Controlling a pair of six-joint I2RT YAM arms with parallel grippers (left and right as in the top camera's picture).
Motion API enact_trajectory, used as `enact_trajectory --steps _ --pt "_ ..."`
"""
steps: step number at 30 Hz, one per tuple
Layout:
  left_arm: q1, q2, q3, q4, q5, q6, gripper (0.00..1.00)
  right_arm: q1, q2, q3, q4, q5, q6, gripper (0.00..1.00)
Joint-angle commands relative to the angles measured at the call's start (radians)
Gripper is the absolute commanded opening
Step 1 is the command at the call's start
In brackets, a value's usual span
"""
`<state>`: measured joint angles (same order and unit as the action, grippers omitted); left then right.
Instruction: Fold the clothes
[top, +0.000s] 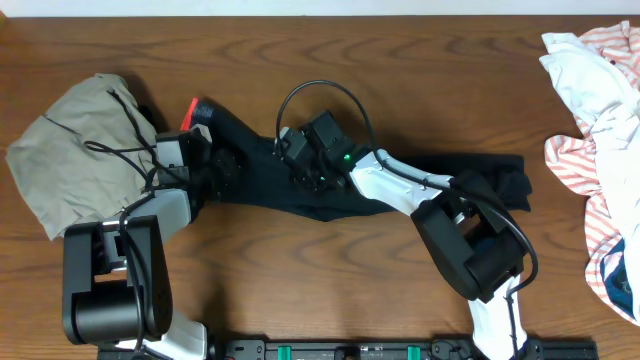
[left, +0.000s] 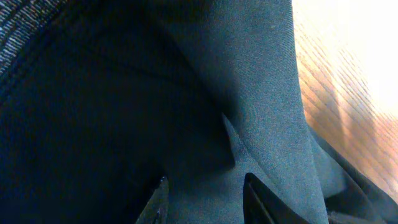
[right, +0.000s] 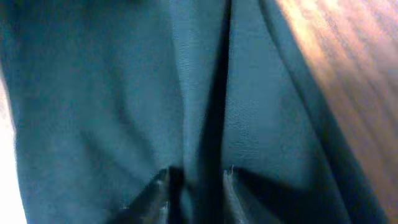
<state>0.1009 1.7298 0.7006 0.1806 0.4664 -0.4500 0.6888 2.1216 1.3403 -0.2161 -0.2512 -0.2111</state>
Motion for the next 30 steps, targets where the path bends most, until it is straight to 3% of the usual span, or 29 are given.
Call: enact_trajectory --steps 1,5,19,22,23,24,25,26,27,30 --pt "0.003 0.0 -0.005 -0.019 -0.058 0.013 0.4 0.004 0.011 0.007 0.005 0.046 0.043 0.13" --pt "0.003 0.0 -0.007 -0.019 -0.06 0.013 0.4 0.004 0.01 0.007 0.004 0.073 0.059 0.01" --pt "0.003 0.0 -0.009 -0.023 -0.06 0.013 0.4 -0.071 -0.005 0.143 0.025 0.333 0.077 0.03" --pt "0.003 0.0 -0.009 -0.023 -0.06 0.013 0.4 -0.1 -0.005 0.15 0.023 0.354 0.084 0.17" --pt "0.003 0.0 -0.009 -0.023 -0.061 0.013 0.4 -0.112 -0.005 0.15 0.013 0.351 0.085 0.28" --pt "0.003 0.0 -0.009 -0.023 -0.06 0.013 0.4 -0.122 -0.005 0.15 -0.006 0.352 0.09 0.51" --pt "0.003 0.0 -0.009 -0.023 -0.06 0.013 0.4 -0.125 -0.005 0.15 -0.015 0.352 0.092 0.61" --pt "0.003 0.0 -0.009 -0.023 -0.06 0.013 0.4 -0.13 -0.006 0.15 -0.038 0.352 0.092 0.84" --pt "0.003 0.0 -0.009 -0.023 -0.061 0.013 0.4 -0.133 -0.007 0.15 -0.054 0.352 0.091 0.89" --pt "0.003 0.0 -0.009 -0.023 -0.061 0.013 0.4 -0.136 -0.017 0.15 -0.111 0.352 0.091 0.91"
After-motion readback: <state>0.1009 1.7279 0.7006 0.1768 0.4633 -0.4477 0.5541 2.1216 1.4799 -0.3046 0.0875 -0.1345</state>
